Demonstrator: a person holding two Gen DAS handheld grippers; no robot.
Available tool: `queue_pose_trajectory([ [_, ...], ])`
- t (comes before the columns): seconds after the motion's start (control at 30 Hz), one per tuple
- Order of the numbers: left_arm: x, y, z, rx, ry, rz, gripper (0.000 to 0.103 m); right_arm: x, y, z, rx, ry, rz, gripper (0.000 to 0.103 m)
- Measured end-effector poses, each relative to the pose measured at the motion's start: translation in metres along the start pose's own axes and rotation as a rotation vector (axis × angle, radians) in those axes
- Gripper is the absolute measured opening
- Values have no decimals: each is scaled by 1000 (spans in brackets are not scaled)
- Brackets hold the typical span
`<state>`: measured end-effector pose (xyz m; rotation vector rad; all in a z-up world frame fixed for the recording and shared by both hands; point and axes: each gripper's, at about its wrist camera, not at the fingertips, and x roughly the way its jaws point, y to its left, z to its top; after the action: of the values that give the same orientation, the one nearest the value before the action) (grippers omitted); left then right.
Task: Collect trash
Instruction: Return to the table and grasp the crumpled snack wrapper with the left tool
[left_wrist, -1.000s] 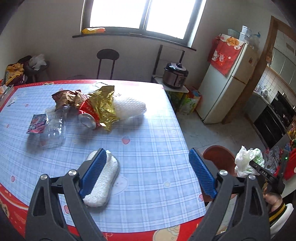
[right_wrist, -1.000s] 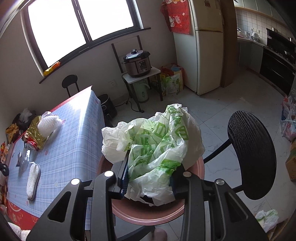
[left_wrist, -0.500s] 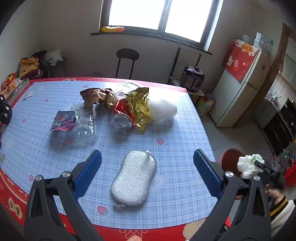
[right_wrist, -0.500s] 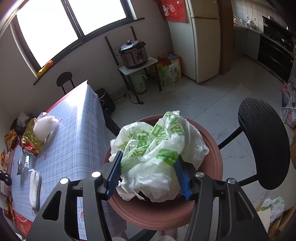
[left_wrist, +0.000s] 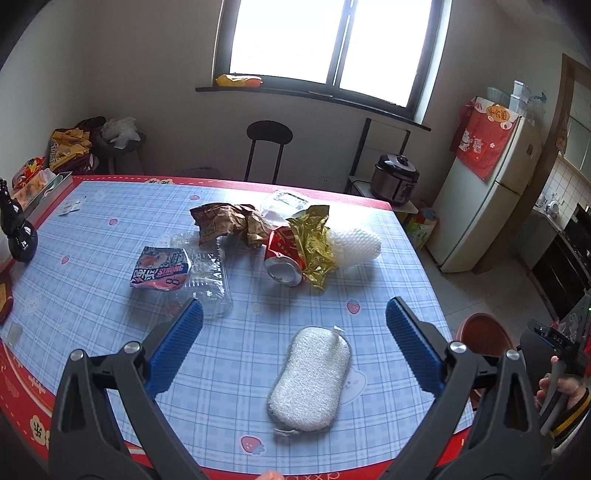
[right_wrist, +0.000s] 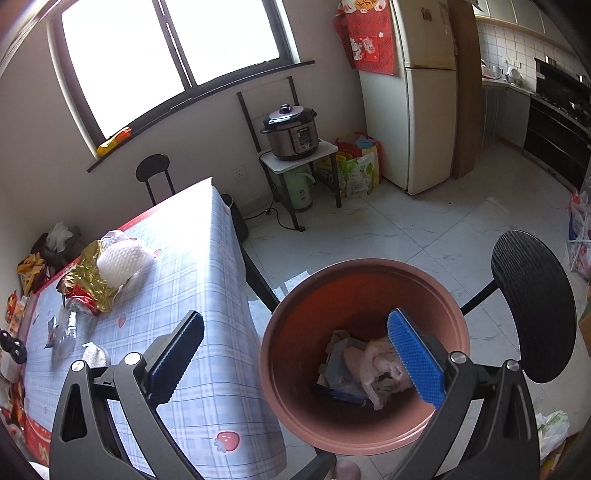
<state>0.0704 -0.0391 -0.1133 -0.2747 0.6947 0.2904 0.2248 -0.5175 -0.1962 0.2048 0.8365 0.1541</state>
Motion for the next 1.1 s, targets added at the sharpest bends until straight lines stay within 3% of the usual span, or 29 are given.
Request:
queue_pose_trajectory([
  [0.23,4,58,7,-63,1,77,98,4,48,-4,-55,27,24,98],
  [0.47,21,117,6,-143,48,88,97,21,105,-8,-90,53,52,98],
  [0.7,52,165,13,-163,94,77,97,46,195,-14,-231,115,126,98],
  [0.9,100,200,17,-105,168,68,97,72,253,-21,-207,161,157,98],
  [1.03,125,208,7,77,180,107,95,82,280,-33,-222,187,164,98],
  [1.1,135,212,-1,173,180,120,88,86,288,-40,-229,202,161,98],
])
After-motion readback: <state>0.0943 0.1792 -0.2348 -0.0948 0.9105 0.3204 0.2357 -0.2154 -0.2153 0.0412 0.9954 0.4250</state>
